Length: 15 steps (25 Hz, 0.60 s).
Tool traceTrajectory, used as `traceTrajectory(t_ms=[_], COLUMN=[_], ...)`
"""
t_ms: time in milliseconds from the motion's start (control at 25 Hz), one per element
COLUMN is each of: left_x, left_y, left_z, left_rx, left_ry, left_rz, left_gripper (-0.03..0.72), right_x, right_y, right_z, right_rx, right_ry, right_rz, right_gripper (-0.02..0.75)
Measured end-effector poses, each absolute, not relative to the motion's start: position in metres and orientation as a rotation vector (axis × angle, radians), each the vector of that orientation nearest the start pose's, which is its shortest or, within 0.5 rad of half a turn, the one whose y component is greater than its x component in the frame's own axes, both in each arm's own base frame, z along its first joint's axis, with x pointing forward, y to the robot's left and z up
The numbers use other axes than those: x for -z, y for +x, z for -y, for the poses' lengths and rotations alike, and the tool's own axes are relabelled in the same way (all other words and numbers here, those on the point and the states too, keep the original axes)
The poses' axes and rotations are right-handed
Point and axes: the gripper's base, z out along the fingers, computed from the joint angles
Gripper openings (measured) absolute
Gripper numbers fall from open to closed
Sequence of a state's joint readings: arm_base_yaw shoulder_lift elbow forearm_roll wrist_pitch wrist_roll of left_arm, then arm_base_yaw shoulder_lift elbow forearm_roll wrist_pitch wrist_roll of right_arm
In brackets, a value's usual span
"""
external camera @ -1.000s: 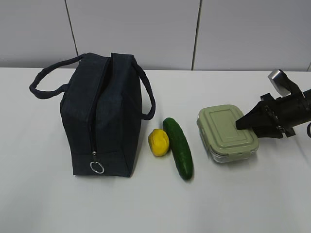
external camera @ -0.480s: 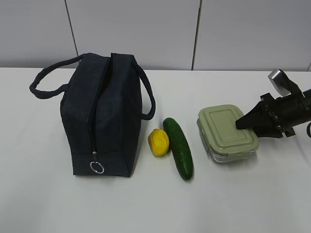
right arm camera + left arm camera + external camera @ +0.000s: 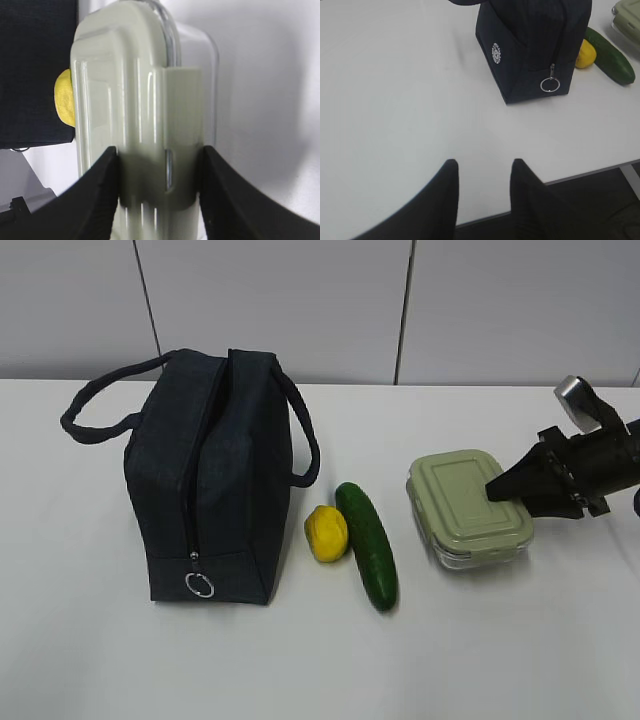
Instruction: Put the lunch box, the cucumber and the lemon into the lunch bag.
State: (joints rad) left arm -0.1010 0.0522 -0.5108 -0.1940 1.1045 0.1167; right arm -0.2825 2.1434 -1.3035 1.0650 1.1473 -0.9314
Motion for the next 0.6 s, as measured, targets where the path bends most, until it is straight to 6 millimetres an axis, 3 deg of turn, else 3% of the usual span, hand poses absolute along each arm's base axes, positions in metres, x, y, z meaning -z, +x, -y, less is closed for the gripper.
traceTrajectory(t_ms=[600], left_x=[-0.280], left_y=[-0.002], left_z=[0.018], left_rx=[0.262], left_ry=[0.238], left_rz=[-2.091], left_gripper=[0.237], right_x=[-0.148], right_y=[0.389], right_z=[0.036], right_rx=[-1.233], right_ry=[0.009], right_rz=[-2.572], right_gripper=[0.352])
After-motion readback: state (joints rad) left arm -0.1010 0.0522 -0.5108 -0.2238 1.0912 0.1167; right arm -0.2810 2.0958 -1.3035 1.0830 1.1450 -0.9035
